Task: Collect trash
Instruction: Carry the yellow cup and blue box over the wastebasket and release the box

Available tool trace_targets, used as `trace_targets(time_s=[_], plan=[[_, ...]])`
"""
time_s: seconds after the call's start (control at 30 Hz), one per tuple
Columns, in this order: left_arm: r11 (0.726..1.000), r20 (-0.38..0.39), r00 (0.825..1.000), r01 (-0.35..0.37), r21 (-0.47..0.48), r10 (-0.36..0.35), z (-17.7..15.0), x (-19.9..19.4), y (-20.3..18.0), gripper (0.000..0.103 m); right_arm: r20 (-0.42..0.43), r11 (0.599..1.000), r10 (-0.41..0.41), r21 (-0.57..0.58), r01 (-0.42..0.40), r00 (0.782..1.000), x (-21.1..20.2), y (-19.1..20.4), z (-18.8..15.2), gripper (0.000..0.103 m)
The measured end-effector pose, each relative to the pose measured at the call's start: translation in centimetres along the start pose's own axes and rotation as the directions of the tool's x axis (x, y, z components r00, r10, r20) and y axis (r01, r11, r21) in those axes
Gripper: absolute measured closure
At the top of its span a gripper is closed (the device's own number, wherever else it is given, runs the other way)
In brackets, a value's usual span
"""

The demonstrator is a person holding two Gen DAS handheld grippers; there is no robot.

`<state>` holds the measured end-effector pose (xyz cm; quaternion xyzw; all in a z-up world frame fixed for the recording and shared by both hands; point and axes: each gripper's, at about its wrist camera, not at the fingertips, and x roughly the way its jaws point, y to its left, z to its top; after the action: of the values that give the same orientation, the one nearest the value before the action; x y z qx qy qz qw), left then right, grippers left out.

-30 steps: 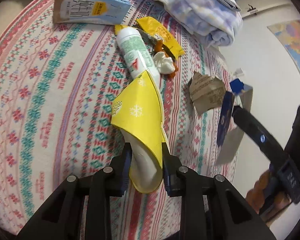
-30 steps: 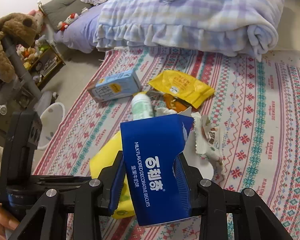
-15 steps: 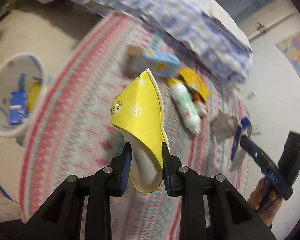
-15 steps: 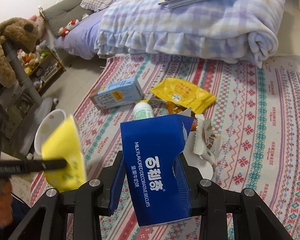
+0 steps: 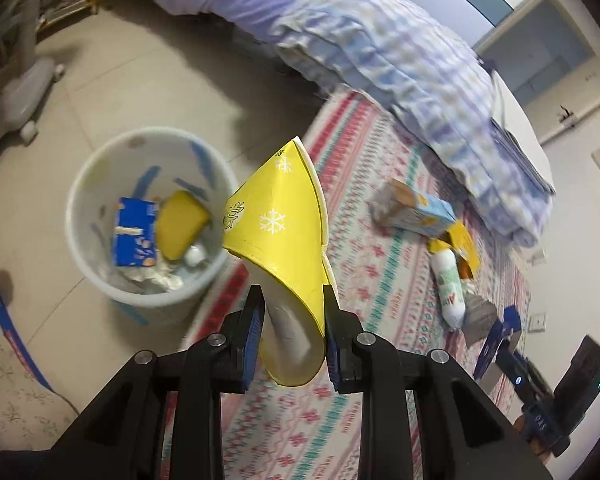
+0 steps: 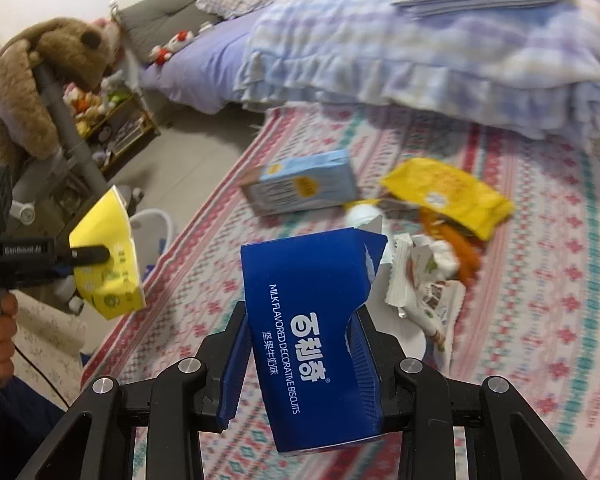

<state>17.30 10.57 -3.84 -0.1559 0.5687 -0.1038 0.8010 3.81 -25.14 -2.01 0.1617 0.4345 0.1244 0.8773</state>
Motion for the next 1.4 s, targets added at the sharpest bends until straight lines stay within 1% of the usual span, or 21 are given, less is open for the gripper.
trace_targets(time_s=[0.07,0.17,0.3,0.37,0.4,0.43,0.5,0.57,0.63,0.67,0.73,0.8,0.87,0.93,1.03,1.1,1.13,1.23,1.3,1.4], plan=[[1.000,0.016,1.000,-0.008,-0.028,0.008,0.6,-0.6,1.3,0.075,-0.012,1.000,0.013,-0.006,-0.013,1.000,1.1,1.1,0.0,0.061],[0.997,0.053,0.998,-0.015,-0.081,0.019,1.8,-2.0,3.6,0.075,-0.014,0.998,0.056,-0.003,-0.056,0.998,2.0,2.4,0.0,0.061],[0.991,0.083,0.996,-0.010,-0.132,0.021,3.1,-3.4,6.1,0.075,-0.024,0.996,0.080,-0.040,-0.081,0.997,4.1,5.2,-0.1,0.061],[0.990,0.080,0.997,-0.002,-0.144,0.013,3.3,-3.6,6.7,0.075,-0.016,0.993,0.063,-0.102,-0.064,0.998,5.0,7.2,-0.2,0.061],[0.989,0.078,0.997,0.002,-0.149,0.009,3.3,-3.6,7.1,0.075,-0.004,0.985,0.042,-0.166,-0.042,0.999,5.5,8.8,-0.4,0.061],[0.989,0.075,0.997,0.005,-0.150,0.007,3.4,-3.5,7.3,0.075,0.005,0.975,0.041,-0.217,-0.039,0.999,5.8,10.2,-0.7,0.061],[0.988,0.069,0.998,0.008,-0.155,0.003,3.6,-3.4,7.9,0.075,0.006,0.957,0.064,-0.285,-0.060,0.998,6.7,12.3,-1.2,0.061],[0.985,0.062,0.998,0.015,-0.169,-0.004,3.8,-3.4,8.7,0.075,0.013,0.945,0.077,-0.319,-0.069,0.997,7.3,13.7,-1.6,0.061],[0.982,0.056,0.998,0.022,-0.187,-0.012,3.9,-3.3,9.5,0.075,0.021,0.936,0.125,-0.334,-0.111,0.992,7.7,14.7,-1.7,0.061],[0.980,0.053,0.998,0.027,-0.195,-0.017,4.0,-3.3,9.9,0.075,0.028,0.935,0.155,-0.326,-0.138,0.987,7.7,14.8,-1.6,0.061],[0.978,0.054,0.998,0.039,-0.206,-0.028,4.2,-3.4,10.3,0.075,0.043,0.944,0.232,-0.250,-0.215,0.972,7.7,14.1,-0.9,0.061],[0.976,0.063,0.997,0.047,-0.211,-0.034,4.4,-3.7,10.6,0.075,0.086,0.946,0.312,-0.120,-0.301,0.946,7.5,12.3,0.6,0.061],[0.975,0.071,0.997,0.053,-0.217,-0.038,4.5,-4.0,11.0,0.075,0.137,0.929,0.365,0.005,-0.369,0.921,7.6,10.3,2.2,0.061],[0.970,0.073,0.996,0.069,-0.232,-0.053,4.7,-4.2,11.6,0.075,0.172,0.915,0.383,0.062,-0.398,0.908,7.7,9.6,3.5,0.061],[0.964,0.081,0.995,0.081,-0.254,-0.063,5.0,-4.7,12.5,0.075,0.182,0.912,0.390,0.060,-0.406,0.903,8.6,10.6,5.2,0.061],[0.961,0.088,0.995,0.075,-0.268,-0.053,5.2,-4.9,13.1,0.075,0.153,0.904,0.415,0.041,-0.426,0.897,9.9,12.4,5.8,0.061],[0.959,0.090,0.995,0.069,-0.276,-0.046,5.2,-4.9,13.3,0.075,0.121,0.901,0.426,0.025,-0.432,0.896,11.1,13.8,6.0,0.061],[0.951,0.091,0.995,0.055,-0.304,-0.028,5.4,-5.0,14.4,0.074,0.019,0.909,0.416,-0.033,-0.416,0.909,14.9,17.7,5.7,0.061],[0.947,0.091,0.996,0.048,-0.318,-0.020,5.4,-5.0,14.9,0.074,-0.032,0.914,0.402,-0.039,-0.403,0.915,17.3,19.5,5.5,0.061],[0.942,0.091,0.996,0.030,-0.335,0.000,5.4,-4.9,15.6,0.074,-0.075,0.919,0.389,-0.040,-0.392,0.918,20.7,21.6,5.8,0.061]])
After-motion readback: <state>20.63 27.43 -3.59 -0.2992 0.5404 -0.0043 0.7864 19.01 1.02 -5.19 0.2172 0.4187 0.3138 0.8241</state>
